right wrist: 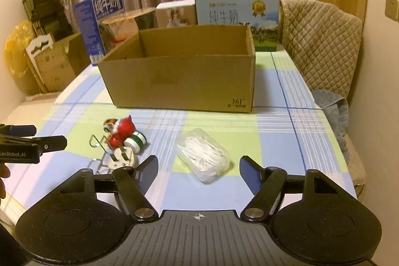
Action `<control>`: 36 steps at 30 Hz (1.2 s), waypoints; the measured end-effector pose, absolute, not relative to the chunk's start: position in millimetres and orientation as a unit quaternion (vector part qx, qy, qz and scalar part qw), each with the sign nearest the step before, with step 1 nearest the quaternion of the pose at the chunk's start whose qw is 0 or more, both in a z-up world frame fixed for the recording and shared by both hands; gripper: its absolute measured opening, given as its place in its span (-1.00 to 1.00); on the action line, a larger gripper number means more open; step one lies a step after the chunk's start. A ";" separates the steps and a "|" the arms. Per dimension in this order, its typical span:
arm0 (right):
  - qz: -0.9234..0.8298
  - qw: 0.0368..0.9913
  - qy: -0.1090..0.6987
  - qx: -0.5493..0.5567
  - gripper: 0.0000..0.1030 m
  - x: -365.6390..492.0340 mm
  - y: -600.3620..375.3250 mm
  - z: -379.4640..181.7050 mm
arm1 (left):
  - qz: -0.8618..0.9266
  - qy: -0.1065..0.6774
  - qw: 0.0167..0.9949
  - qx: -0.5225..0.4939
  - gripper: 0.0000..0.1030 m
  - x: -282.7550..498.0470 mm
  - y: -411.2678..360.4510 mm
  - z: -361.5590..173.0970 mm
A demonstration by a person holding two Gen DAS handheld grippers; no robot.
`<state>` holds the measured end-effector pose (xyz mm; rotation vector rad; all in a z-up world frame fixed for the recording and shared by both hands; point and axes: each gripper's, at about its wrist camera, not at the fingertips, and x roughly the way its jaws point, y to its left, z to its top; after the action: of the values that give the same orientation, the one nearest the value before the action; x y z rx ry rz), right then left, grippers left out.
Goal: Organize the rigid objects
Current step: 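Move both grippers back toward the remaining items on the table, then grasp the metal wire hook with the left gripper while the right grasps the clear floss-pick box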
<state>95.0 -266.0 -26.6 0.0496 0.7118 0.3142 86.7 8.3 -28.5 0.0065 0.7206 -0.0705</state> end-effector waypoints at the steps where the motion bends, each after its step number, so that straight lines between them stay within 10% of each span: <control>1: 0.156 0.925 0.347 0.021 0.35 97.6 -265.7 -30.6 | -0.038 0.346 0.937 0.008 0.98 85.7 7.0 -34.5; 30: 0.167 0.913 0.372 0.009 0.35 155.4 -264.9 -90.3 | -0.035 0.388 0.921 0.029 -0.40 104.8 -19.5 -112.2; 36: 0.162 0.912 0.376 0.006 0.35 156.7 -265.4 -93.8 | -0.040 0.391 0.919 0.030 -0.44 105.7 -19.3 -112.4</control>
<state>156.7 -265.4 -93.8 0.0133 0.7746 0.3335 105.7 -19.3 -112.4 0.0621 0.8039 -0.0830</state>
